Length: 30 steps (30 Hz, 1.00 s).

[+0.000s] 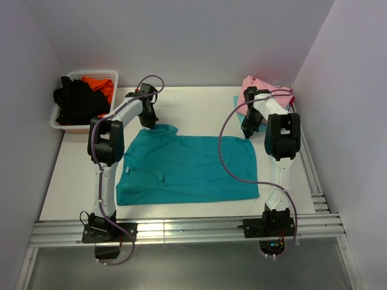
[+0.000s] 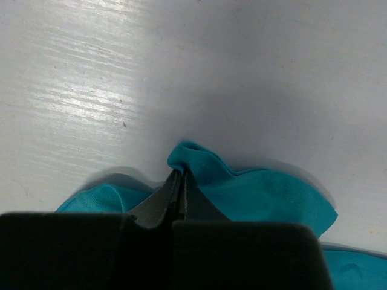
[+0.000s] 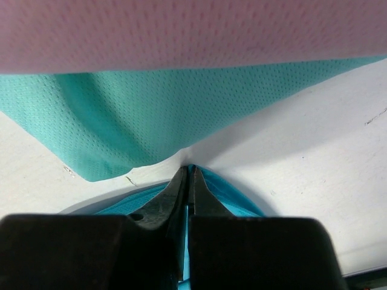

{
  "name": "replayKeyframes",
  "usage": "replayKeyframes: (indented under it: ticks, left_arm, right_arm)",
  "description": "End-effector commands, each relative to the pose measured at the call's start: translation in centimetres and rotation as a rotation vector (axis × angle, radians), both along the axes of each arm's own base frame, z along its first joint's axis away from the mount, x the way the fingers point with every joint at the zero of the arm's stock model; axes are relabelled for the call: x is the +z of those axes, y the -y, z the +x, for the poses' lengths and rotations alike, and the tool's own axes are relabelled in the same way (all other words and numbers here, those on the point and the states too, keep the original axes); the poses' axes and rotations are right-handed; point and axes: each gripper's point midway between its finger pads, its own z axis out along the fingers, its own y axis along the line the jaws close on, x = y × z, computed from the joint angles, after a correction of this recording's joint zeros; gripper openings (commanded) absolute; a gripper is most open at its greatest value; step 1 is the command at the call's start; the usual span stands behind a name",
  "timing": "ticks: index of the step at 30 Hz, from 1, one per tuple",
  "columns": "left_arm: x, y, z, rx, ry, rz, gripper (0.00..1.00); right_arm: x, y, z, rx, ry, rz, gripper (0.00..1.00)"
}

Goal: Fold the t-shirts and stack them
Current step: Fold the tshirt

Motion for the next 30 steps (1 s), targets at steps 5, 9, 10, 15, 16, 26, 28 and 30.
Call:
replayKeyframes:
  ticks: [5,9,10,15,16,26,28,30]
  left_arm:
    - [3.8,-0.3,0.2,0.014,0.026,0.025,0.0]
    - [6.9,-0.1,1.3,0.02,0.083,0.012,0.0]
    - [7.9,0.0,1.5,0.023,0.1,0.006,0.0]
    - [10.7,-0.1,1.2,0.037,0.143,-0.01,0.0]
    - [10.7,-0.2,0.9,0.043,0.138,-0.008,0.0]
    - [12.5,-2.0,-4.2,0.082,0.149,0.013,0.0]
    - [13.0,-2.5,-5.6,0.093,0.155,0.02,0.0]
    - [14.2,-2.7,-6.7,0.101,0.178,0.015,0.0]
  right_arm:
    - [4.5,0.1,1.7,0.004,0.085,-0.014,0.0]
    - [7.4,-0.5,2.6,0.002,0.145,0.02,0.0]
    - [7.9,-0.6,2.6,0.003,0.154,0.025,0.0]
    - [10.4,-0.9,2.3,0.013,0.201,0.041,0.0]
    - [10.6,-0.8,2.1,0.012,0.206,0.042,0.0]
    - [12.1,-0.8,-1.8,0.024,0.236,0.053,0.0]
    - [12.1,-0.6,-2.4,0.023,0.242,0.051,0.0]
    - [12.0,-0.5,-3.5,0.017,0.237,0.047,0.0]
